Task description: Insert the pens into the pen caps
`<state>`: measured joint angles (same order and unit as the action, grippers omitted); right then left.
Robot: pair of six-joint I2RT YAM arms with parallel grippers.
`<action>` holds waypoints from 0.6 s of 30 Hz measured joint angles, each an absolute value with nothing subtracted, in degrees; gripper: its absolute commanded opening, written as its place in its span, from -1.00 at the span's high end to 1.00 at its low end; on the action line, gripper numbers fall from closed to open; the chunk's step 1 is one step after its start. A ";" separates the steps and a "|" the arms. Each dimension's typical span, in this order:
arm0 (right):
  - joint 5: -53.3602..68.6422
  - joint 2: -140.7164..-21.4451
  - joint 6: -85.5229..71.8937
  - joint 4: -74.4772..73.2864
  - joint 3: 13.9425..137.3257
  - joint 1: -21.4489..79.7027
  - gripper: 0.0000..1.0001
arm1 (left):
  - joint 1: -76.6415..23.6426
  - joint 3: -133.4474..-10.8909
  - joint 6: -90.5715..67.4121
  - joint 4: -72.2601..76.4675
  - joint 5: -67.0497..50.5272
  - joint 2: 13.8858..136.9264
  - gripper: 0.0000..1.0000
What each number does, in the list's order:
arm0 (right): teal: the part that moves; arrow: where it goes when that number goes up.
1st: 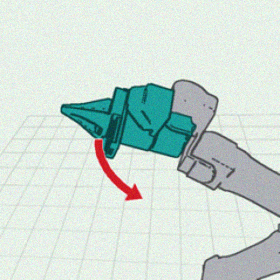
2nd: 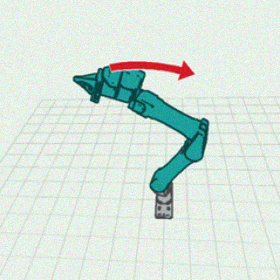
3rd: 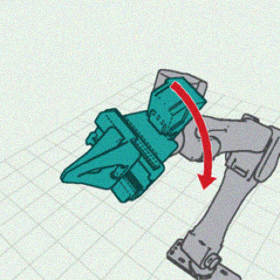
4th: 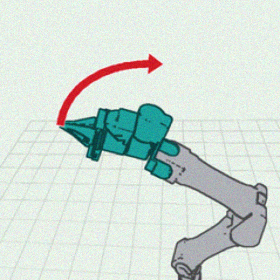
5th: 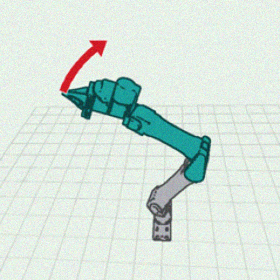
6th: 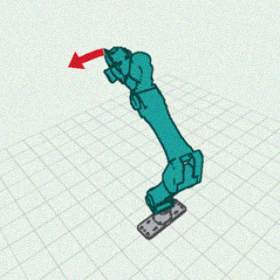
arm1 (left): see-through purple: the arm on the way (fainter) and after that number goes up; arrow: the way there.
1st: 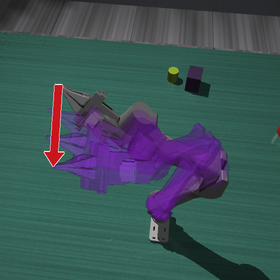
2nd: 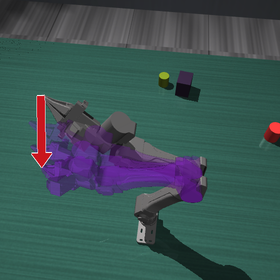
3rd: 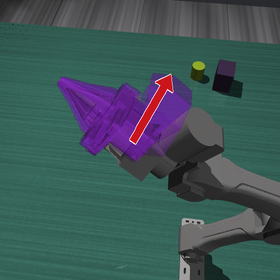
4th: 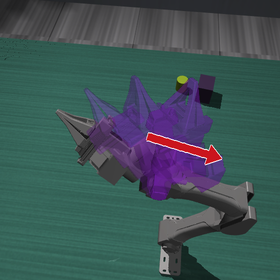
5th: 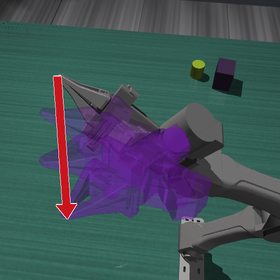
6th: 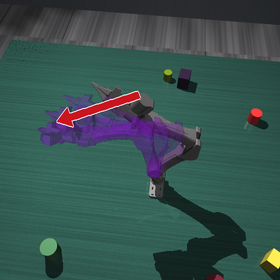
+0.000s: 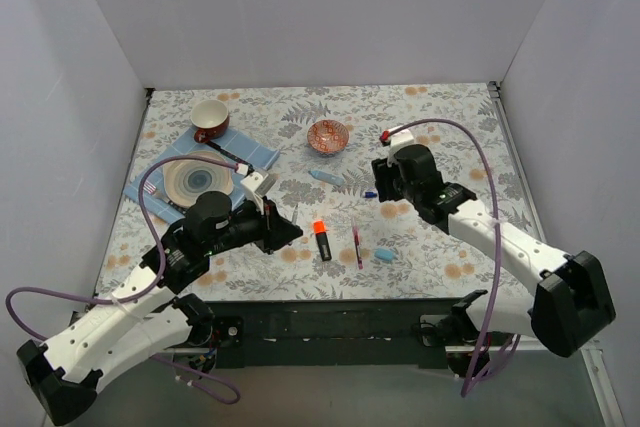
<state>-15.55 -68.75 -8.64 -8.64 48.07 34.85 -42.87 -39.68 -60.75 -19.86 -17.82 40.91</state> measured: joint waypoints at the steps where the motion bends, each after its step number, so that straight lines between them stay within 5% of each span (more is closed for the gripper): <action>1: -13.47 -70.59 -4.86 -8.64 48.01 34.68 -0.25 | -42.87 -39.68 -60.66 -19.84 -17.56 40.34 1.00; 5: -3.33 -76.29 10.28 -8.67 48.01 33.76 -0.13 | -42.87 -39.40 -60.42 -19.75 -16.51 38.37 1.00; 8: 6.33 -81.36 20.05 -9.43 48.88 30.92 0.20 | -42.87 -39.00 -60.45 -19.84 -15.29 37.43 1.00; 18: 19.31 -95.81 41.12 -17.30 62.33 25.65 0.06 | -42.87 -38.85 -60.45 -19.94 -13.23 35.18 1.00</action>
